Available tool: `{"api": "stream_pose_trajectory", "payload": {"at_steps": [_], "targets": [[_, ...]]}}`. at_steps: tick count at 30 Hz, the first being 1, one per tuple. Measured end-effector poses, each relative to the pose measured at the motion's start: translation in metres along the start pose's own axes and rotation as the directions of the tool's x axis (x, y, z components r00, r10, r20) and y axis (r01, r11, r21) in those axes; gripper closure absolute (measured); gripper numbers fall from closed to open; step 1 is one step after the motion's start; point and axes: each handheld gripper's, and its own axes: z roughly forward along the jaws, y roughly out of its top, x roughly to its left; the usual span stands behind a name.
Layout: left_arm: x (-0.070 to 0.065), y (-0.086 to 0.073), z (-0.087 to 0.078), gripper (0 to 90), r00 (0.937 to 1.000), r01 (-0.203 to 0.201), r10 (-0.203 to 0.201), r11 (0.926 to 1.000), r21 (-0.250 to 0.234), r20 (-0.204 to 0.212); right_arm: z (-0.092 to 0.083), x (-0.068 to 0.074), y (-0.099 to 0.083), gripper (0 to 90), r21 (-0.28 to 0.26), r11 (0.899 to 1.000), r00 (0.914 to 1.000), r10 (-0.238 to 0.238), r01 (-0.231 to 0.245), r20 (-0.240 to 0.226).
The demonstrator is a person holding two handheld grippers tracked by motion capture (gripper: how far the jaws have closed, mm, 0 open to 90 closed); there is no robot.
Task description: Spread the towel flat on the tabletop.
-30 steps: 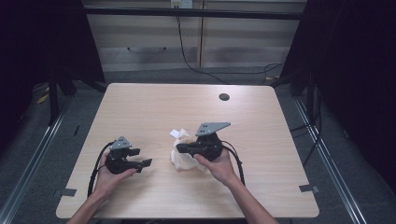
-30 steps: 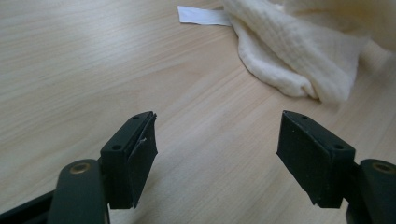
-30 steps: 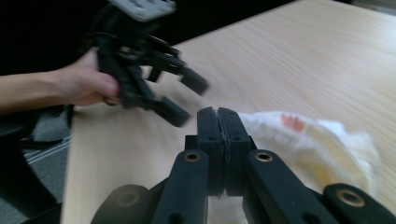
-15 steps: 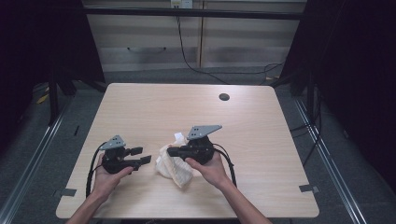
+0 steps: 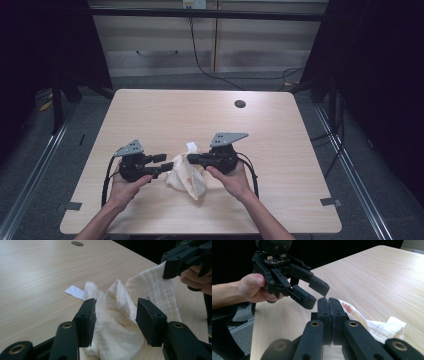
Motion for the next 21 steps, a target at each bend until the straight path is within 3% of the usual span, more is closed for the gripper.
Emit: {"api": "stream_pose_trajectory", "payload": {"at_steps": [2, 5, 10, 15, 18, 21], "targets": [[-0.001, 0.004, 0.004, 52.8, 1.0, -0.007, 0.007, 1.0, -0.002, 0.003, -0.001, 0.0, 0.0, 89.5, -0.002, 1.0, 1.0, 0.002, -0.002, 0.0], [-0.002, 0.01, 0.011, 55.7, 0.9995, -0.03, 0.03, 0.999, 0.034, -0.009, -0.007, 0.0, 0.0, 89.5, -0.002, 1.0, 0.9999, -0.004, 0.004, 0.013], [-0.009, 0.015, 0.021, 60.5, 0.9989, -0.044, 0.043, 0.9982, 0.041, 0.019, -0.016, -0.003, -0.003, 89.5, -0.012, 1.0, 0.9996, 0.006, -0.005, 0.028], [-0.006, 0.013, 0.033, 69.3, 0.9986, 0.001, -0.003, 0.9997, 0.026, 0.052, -0.018, -0.005, -0.005, 89.5, -0.01, 1.0, 0.9994, 0.009, -0.009, 0.034], [-0.007, 0.012, 0.032, 84.5, 0.9984, -0.002, 0.0, 0.9996, 0.03, 0.057, -0.019, -0.004, -0.007, 89.5, -0.004, 1.0, 0.9993, 0.006, -0.006, 0.037], [-0.007, 0.013, 0.03, 86.3, 0.9985, 0.004, -0.005, 0.9998, 0.02, 0.055, -0.02, -0.006, -0.009, 89.5, -0.004, 1.0, 0.9987, 0.012, -0.012, 0.049]]}}
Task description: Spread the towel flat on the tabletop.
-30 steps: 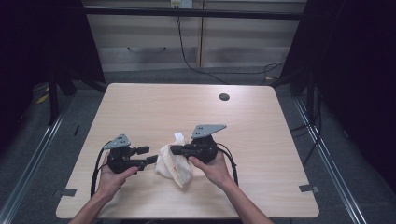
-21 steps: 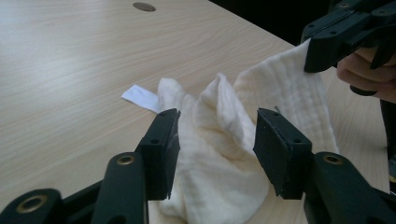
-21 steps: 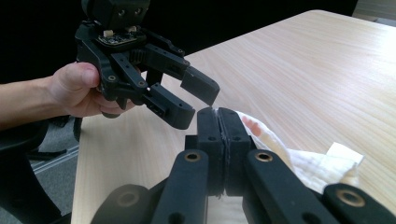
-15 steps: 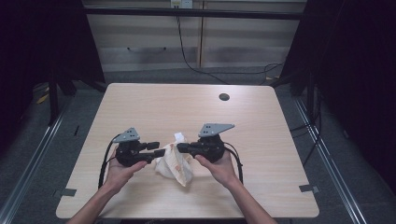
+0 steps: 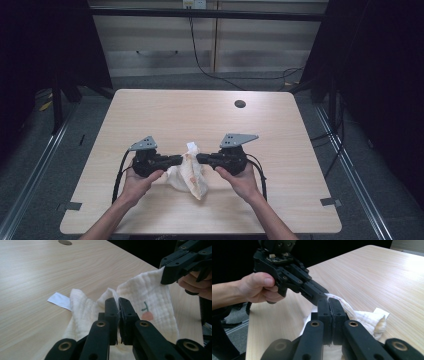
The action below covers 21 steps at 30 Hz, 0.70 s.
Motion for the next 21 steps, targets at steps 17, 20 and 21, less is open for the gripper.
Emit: {"api": "stream_pose_trajectory", "payload": {"at_steps": [17, 20, 21], "targets": [[0.006, 0.01, -0.029, 86.4, 0.9992, 0.032, -0.034, 0.996, -0.083, -0.023, -0.034, -0.009, 0.012, 89.5, -0.092, 0.996, 0.9969, 0.012, -0.005, 0.077], [0.002, 0.014, -0.032, 86.4, 0.9995, 0.026, -0.028, 0.9948, -0.099, -0.016, -0.038, -0.01, 0.013, 89.5, -0.1, 0.995, 0.9964, 0.014, -0.005, 0.084], [0.001, 0.015, -0.033, 86.4, 0.9997, 0.021, -0.023, 0.9945, -0.102, -0.014, -0.038, -0.01, 0.013, 89.5, -0.1, 0.995, 0.9964, 0.014, -0.005, 0.084]]}}
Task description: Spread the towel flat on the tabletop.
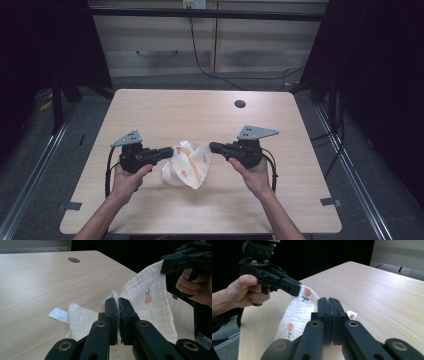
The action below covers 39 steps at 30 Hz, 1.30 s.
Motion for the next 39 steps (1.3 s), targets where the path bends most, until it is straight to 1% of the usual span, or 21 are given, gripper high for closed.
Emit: {"api": "stream_pose_trajectory", "payload": {"at_steps": [4, 7, 9, 12, 13, 19, 20, 22, 24, 25, 26, 29, 30, 32, 33, 35, 36, 37, 39], "targets": [[0.0, 0.001, -0.004, 86.1, 1.0, 0.0, 0.0, 1.0, -0.004, 0.005, -0.003, -0.003, 0.001, 89.5, -0.007, 1.0, 1.0, 0.002, -0.002, 0.009], [0.003, 0.001, -0.008, 86.1, 0.9998, 0.007, -0.008, 0.9999, -0.013, -0.02, -0.009, -0.006, 0.002, 89.5, -0.022, 1.0, 0.9998, 0.006, -0.006, 0.02], [0.006, 0.002, -0.013, 86.0, 0.9991, 0.008, -0.009, 0.9995, -0.029, -0.042, -0.016, -0.008, 0.005, 89.5, -0.041, 0.999, 0.9995, 0.011, -0.01, 0.031], [0.008, 0.005, -0.02, 86.1, 0.9983, 0.021, -0.023, 0.9986, -0.048, -0.054, -0.027, -0.012, 0.008, 89.5, -0.074, 0.997, 0.9986, 0.018, -0.014, 0.049], [0.009, 0.007, -0.023, 86.1, 0.9978, 0.026, -0.03, 0.9978, -0.061, -0.059, -0.029, -0.013, 0.009, 89.5, -0.082, 0.996, 0.9984, 0.02, -0.016, 0.053], [0.011, 0.011, -0.031, 86.2, 0.9974, 0.023, -0.028, 0.9966, -0.079, -0.067, -0.036, -0.015, 0.011, 89.5, -0.104, 0.994, 0.9971, 0.031, -0.024, 0.069], [0.011, 0.012, -0.032, 86.2, 0.9971, 0.025, -0.03, 0.9962, -0.084, -0.069, -0.04, -0.016, 0.011, 89.5, -0.119, 0.993, 0.9967, 0.032, -0.022, 0.075], [0.012, 0.013, -0.036, 86.3, 0.9968, 0.024, -0.03, 0.9957, -0.09, -0.073, -0.045, -0.017, 0.012, 89.5, -0.13, 0.991, 0.9955, 0.036, -0.025, 0.087], [0.013, 0.014, -0.039, 86.3, 0.9972, 0.025, -0.031, 0.9951, -0.096, -0.068, -0.047, -0.017, 0.012, 89.5, -0.134, 0.991, 0.9948, 0.04, -0.027, 0.094], [0.013, 0.014, -0.04, 86.3, 0.9973, 0.023, -0.03, 0.9945, -0.102, -0.067, -0.049, -0.018, 0.012, 89.5, -0.141, 0.99, 0.9943, 0.043, -0.029, 0.097], [0.013, 0.015, -0.042, 86.4, 0.9973, 0.018, -0.025, 0.9951, -0.098, -0.069, -0.051, -0.019, 0.012, 89.5, -0.149, 0.988, 0.9934, 0.046, -0.03, 0.105], [0.014, 0.017, -0.046, 86.5, 0.9966, 0.026, -0.034, 0.9935, -0.111, -0.075, -0.056, -0.02, 0.011, 89.5, -0.164, 0.986, 0.9901, 0.055, -0.033, 0.129], [0.014, 0.018, -0.048, 86.6, 0.9965, 0.021, -0.03, 0.9935, -0.112, -0.078, -0.058, -0.021, 0.011, 89.5, -0.172, 0.984, 0.9888, 0.061, -0.037, 0.136], [0.013, 0.02, -0.05, 86.6, 0.9959, 0.028, -0.039, 0.9919, -0.123, -0.081, -0.059, -0.021, 0.011, 89.5, -0.179, 0.983, 0.9878, 0.065, -0.039, 0.142], [0.012, 0.021, -0.05, 86.6, 0.9946, 0.039, -0.051, 0.9913, -0.126, -0.09, -0.061, -0.022, 0.012, 89.5, -0.193, 0.98, 0.9881, 0.075, -0.048, 0.134], [0.007, 0.026, -0.05, 86.6, 0.9938, 0.046, -0.058, 0.9908, -0.127, -0.095, -0.066, -0.022, 0.015, 89.5, -0.231, 0.971, 0.989, 0.092, -0.064, 0.115], [0.004, 0.027, -0.05, 86.7, 0.9942, 0.04, -0.053, 0.9912, -0.126, -0.094, -0.069, -0.02, 0.019, 89.5, -0.244, 0.968, 0.9878, 0.088, -0.055, 0.129], [0.001, 0.03, -0.051, 86.7, 0.9944, 0.036, -0.048, 0.991, -0.129, -0.094, -0.072, -0.019, 0.022, 89.5, -0.255, 0.966, 0.9878, 0.083, -0.047, 0.132], [-0.003, 0.036, -0.055, 86.7, 0.9957, 0.025, -0.038, 0.9893, -0.144, -0.085, -0.074, -0.018, 0.025, 89.5, -0.26, 0.965, 0.9876, 0.076, -0.038, 0.137]]}}
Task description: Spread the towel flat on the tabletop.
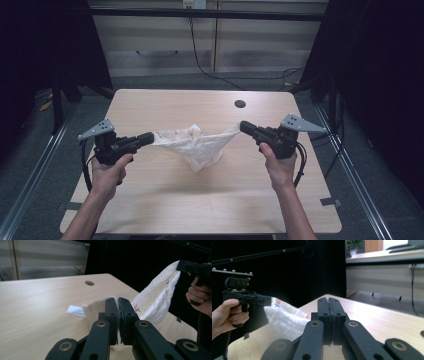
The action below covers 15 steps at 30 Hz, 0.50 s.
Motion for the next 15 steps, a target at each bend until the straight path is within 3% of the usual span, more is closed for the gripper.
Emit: {"api": "stream_pose_trajectory", "payload": {"at_steps": [3, 6, 12, 15], "targets": [[-0.002, 0.014, -0.007, 86.6, 0.9999, -0.009, 0.009, 0.999, -0.043, -0.008, -0.005, 0.002, 0.009, 89.6, -0.018, 1.0, 0.9999, -0.009, 0.01, 0.005], [-0.003, 0.021, -0.007, 86.6, 0.9998, -0.013, 0.012, 0.9981, -0.06, -0.016, -0.005, 0.002, 0.015, 89.5, -0.003, 1.0, 0.9996, -0.024, 0.024, 0.014], [-0.006, 0.045, 0.003, 86.6, 0.9963, -0.064, 0.062, 0.9974, -0.033, -0.059, -0.007, -0.001, 0.038, 89.6, 0.0, 0.999, 0.9975, -0.049, 0.049, 0.05], [-0.005, 0.057, 0.008, 86.6, 0.9957, -0.061, 0.058, 0.9976, -0.032, -0.072, -0.005, -0.004, 0.047, 89.6, 0.008, 0.998, 0.9963, -0.06, 0.06, 0.061]]}}
